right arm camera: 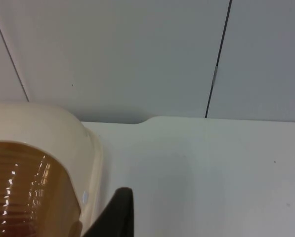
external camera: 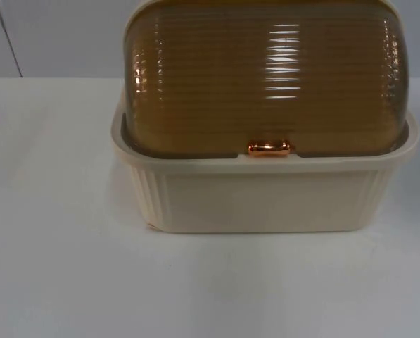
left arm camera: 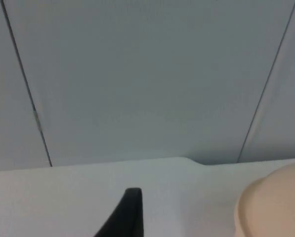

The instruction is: Open the box lid with the left hand, place the block into the box with the right hand, then close the box lid with the left hand.

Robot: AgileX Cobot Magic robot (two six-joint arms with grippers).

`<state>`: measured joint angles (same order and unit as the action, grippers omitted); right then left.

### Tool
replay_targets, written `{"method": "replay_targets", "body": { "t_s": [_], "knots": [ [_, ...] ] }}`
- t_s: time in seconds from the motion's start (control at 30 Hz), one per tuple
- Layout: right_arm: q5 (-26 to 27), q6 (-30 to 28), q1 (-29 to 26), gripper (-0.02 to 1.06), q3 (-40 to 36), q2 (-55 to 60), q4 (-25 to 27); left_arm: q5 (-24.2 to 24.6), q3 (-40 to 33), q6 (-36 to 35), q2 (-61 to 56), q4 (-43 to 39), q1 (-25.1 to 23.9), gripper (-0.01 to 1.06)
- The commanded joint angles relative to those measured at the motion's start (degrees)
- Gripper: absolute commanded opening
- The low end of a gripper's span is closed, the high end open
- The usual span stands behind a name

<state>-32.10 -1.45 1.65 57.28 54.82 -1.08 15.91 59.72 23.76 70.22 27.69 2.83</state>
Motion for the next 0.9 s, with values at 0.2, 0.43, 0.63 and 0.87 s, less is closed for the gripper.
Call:
{"method": "replay_targets", "body": {
  "t_s": [0.2, 0.43, 0.63, 0.87],
  "knots": [
    [0.57, -0.05, 0.35, 1.05, -0.22, -0.44, -0.29, -1.67, -0.06, -0.04, -3.91, 5.20, 0.02, 1.02],
    [-1.13, 2.24, 0.35, 1.05, -0.22, -0.44, -0.29, 3.46, -0.06, -0.04, -3.64, 1.63, 0.02, 1.02],
    [-1.03, 2.77, 0.35, 1.05, -0.22, -0.44, -0.29, 4.57, -0.06, -0.85, -3.64, -0.80, 0.02, 1.02],
    [-2.47, 2.95, 0.35, 1.05, -0.22, -0.44, -0.79, 5.35, -0.06, -1.08, -4.61, -0.87, 0.02, 1.02]
  ]
}}
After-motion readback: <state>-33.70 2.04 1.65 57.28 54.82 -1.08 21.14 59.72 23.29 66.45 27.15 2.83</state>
